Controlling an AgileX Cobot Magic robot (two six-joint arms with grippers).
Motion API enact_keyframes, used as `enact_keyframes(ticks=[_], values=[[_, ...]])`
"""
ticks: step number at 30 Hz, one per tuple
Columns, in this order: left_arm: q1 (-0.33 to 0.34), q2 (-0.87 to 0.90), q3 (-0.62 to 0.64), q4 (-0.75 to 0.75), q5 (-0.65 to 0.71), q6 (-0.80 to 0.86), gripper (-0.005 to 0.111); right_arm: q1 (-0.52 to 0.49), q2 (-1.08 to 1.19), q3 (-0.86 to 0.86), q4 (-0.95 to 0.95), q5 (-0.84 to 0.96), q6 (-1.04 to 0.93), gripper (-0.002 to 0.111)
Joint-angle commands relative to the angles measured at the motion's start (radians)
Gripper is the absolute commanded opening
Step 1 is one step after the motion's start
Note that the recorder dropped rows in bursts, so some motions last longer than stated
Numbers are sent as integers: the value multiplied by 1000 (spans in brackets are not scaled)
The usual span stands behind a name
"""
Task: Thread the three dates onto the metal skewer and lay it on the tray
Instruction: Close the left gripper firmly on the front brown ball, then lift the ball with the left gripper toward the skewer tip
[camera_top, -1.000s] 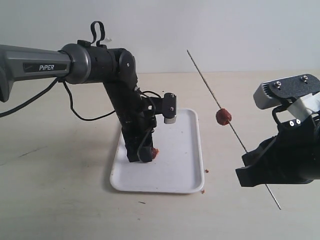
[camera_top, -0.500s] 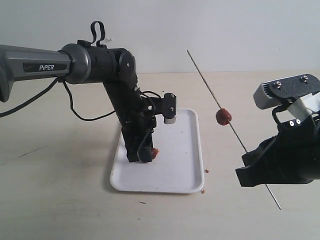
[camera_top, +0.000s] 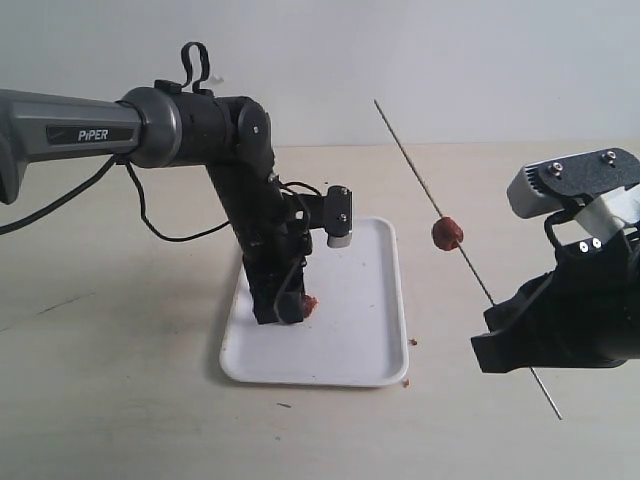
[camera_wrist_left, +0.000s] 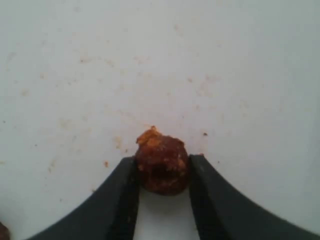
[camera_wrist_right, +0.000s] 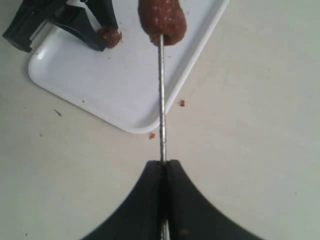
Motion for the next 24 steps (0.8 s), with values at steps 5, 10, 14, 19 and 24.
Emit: enact_keyframes(ticks=[5, 10, 14, 19, 24], values=[[0, -8, -32, -77, 44, -128, 35, -5, -3, 0, -53, 19, 102, 0], [0, -52, -33, -90, 66, -328, 35, -5, -3, 0, -210, 60, 269, 0], [6, -80, -33, -151, 89, -421, 35, -5, -5, 8, -277, 101, 365, 0], [51, -100, -33, -263, 139, -461, 35, -5, -6, 80, -271, 85, 375, 0], [140, -100, -33, -482, 177, -450, 35, -3, -6, 117, -153, 47, 326, 0]])
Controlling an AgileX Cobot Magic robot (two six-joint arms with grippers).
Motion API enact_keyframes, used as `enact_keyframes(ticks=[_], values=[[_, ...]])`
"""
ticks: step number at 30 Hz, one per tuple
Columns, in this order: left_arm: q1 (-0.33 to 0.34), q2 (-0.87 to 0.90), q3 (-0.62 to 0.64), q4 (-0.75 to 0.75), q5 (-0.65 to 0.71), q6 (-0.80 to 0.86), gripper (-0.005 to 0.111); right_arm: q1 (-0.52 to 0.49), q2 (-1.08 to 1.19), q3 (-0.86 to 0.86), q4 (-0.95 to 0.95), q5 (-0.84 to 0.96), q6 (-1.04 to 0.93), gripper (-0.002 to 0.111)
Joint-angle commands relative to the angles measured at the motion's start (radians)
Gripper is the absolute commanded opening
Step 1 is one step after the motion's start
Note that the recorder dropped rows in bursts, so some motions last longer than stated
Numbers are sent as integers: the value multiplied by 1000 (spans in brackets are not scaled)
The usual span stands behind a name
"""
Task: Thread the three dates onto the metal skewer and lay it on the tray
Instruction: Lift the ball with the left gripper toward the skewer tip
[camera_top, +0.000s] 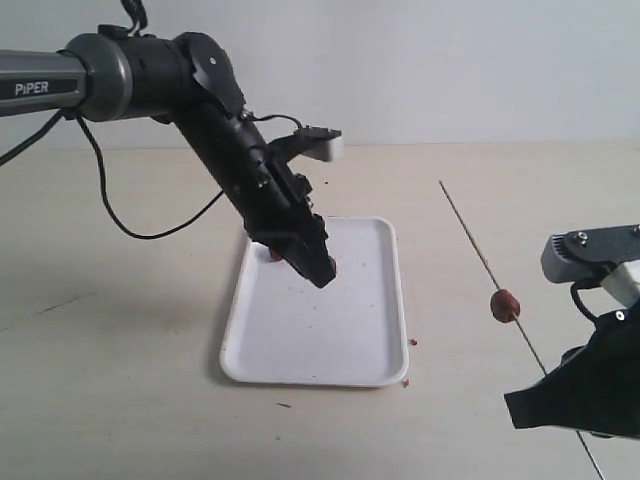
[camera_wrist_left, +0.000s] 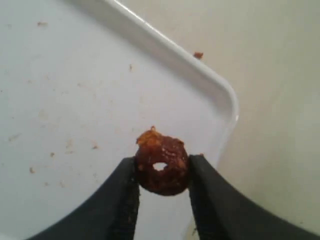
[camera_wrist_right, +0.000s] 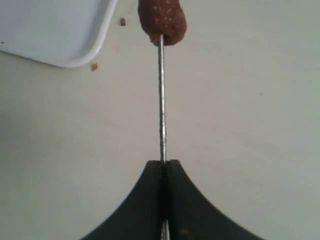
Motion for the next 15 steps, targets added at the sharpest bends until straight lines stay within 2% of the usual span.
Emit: enact_keyframes(ticks=[1, 3, 7, 15], values=[[86, -12, -6, -227, 21, 3, 35, -3, -6, 16, 116, -41, -79, 0], [123, -12, -6, -309, 21, -9, 35, -3, -6, 16, 204, -41, -156, 0], [166, -12, -6, -369, 21, -75, 35, -3, -6, 16, 337, -8, -314, 0], [178, -12, -6, -381, 21, -258, 35, -3, 8, 16, 412, 87, -475, 0]])
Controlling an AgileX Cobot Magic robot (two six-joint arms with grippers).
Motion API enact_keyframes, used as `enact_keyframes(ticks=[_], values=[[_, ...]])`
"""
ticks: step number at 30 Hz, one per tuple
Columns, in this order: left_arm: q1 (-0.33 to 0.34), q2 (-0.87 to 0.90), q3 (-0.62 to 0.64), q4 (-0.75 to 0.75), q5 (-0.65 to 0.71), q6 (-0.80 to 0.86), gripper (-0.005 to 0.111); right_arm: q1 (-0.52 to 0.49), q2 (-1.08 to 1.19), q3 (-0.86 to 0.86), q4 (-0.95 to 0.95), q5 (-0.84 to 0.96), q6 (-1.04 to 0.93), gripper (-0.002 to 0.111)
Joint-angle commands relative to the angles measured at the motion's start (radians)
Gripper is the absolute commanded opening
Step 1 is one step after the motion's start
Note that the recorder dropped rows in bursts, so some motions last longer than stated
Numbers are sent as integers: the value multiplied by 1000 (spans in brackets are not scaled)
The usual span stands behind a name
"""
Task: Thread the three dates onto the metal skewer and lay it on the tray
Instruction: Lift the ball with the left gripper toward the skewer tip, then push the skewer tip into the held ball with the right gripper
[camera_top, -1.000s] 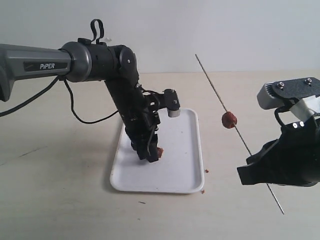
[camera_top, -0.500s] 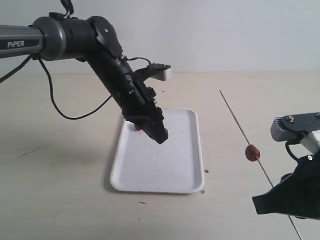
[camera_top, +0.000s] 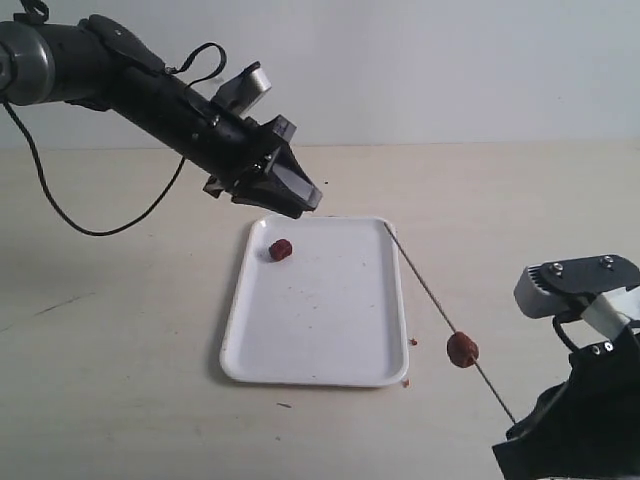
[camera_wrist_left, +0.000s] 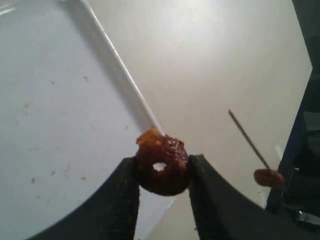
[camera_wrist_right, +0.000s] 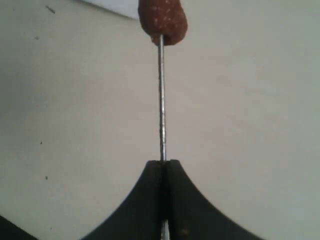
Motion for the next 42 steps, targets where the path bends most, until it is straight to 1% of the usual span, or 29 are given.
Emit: enact_keyframes(ticks=[1, 3, 9, 13, 19, 21, 23, 24, 27, 28, 29, 31, 34, 38, 42], values=[[2, -12, -6, -20, 3, -116, 35, -3, 13, 4, 39, 23, -95, 0], [2, -14, -6, -23, 3, -165, 35, -3, 23, 4, 60, 30, -133, 0], [2, -18, -6, -42, 3, -223, 35, -3, 54, 4, 107, -4, -292, 0], [2, -18, -6, -85, 3, -225, 35, -3, 61, 4, 60, -66, -296, 0], [2, -18, -6, -85, 3, -220, 35, -3, 61, 4, 45, -97, -294, 0], [2, -18, -6, -113, 3, -230, 35, -3, 61, 4, 36, -97, -294, 0], [2, -15, -6, -208, 3, -202, 35, -3, 61, 4, 17, -91, -294, 0], [2, -12, -3, -230, 3, -215, 35, -3, 61, 4, 17, -91, -300, 0], [0, -22, -1, -257, 3, -253, 35, -3, 61, 4, 40, -92, -401, 0], [-4, -27, 6, -253, 3, -266, 35, -3, 61, 4, 35, -120, -433, 0], [-8, -33, 19, -244, 3, -268, 35, -3, 61, 4, -9, -151, -421, 0], [-11, -45, 55, -236, 3, -270, 35, -3, 61, 4, -84, -178, -335, 0], [-11, -67, 119, -233, 3, -270, 35, -3, 64, 4, -185, -188, -227, 0], [-2, -114, 203, -224, 3, -264, 35, -3, 64, 4, -192, -184, -213, 0], [17, -142, 221, -206, 3, -264, 35, -3, 64, 4, -188, -181, -213, 0]])
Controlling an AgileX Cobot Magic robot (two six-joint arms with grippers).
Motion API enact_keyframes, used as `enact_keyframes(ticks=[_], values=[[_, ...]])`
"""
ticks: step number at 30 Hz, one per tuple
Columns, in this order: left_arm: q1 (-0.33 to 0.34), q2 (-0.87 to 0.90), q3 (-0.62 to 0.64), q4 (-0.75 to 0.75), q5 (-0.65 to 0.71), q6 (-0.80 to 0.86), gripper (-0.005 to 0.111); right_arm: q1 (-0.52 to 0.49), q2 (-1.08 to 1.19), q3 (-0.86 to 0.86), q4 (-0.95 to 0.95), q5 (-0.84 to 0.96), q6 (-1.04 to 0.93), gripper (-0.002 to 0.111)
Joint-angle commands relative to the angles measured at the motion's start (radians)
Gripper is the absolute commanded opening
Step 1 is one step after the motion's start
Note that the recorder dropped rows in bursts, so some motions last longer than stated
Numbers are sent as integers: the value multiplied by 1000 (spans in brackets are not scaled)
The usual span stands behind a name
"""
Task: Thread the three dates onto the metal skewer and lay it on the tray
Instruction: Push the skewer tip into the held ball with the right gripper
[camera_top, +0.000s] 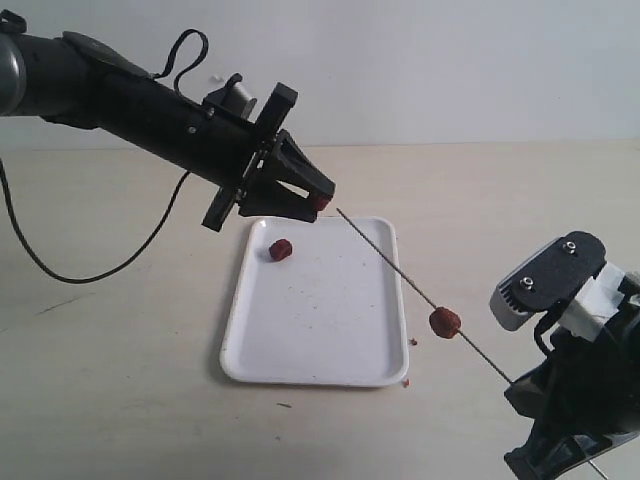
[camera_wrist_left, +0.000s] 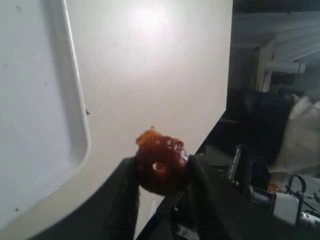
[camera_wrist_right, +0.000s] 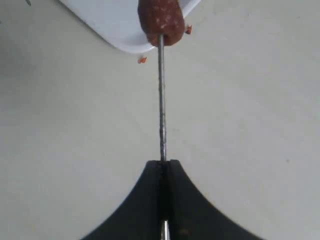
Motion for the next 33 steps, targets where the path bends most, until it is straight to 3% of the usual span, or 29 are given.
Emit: enact_keyframes(ticks=[1, 7, 15, 33], values=[[21, -34, 13, 7, 1, 0, 35, -3, 4, 4, -7, -16, 5, 0], [20, -36, 13, 14, 1, -2, 35, -3, 4, 4, 0, -37, -10, 0], [20, -36, 13, 14, 1, -8, 35, -3, 4, 4, 184, -35, -224, 0], [20, -38, 13, 10, 1, -12, 35, -3, 4, 4, 177, -22, -190, 0]])
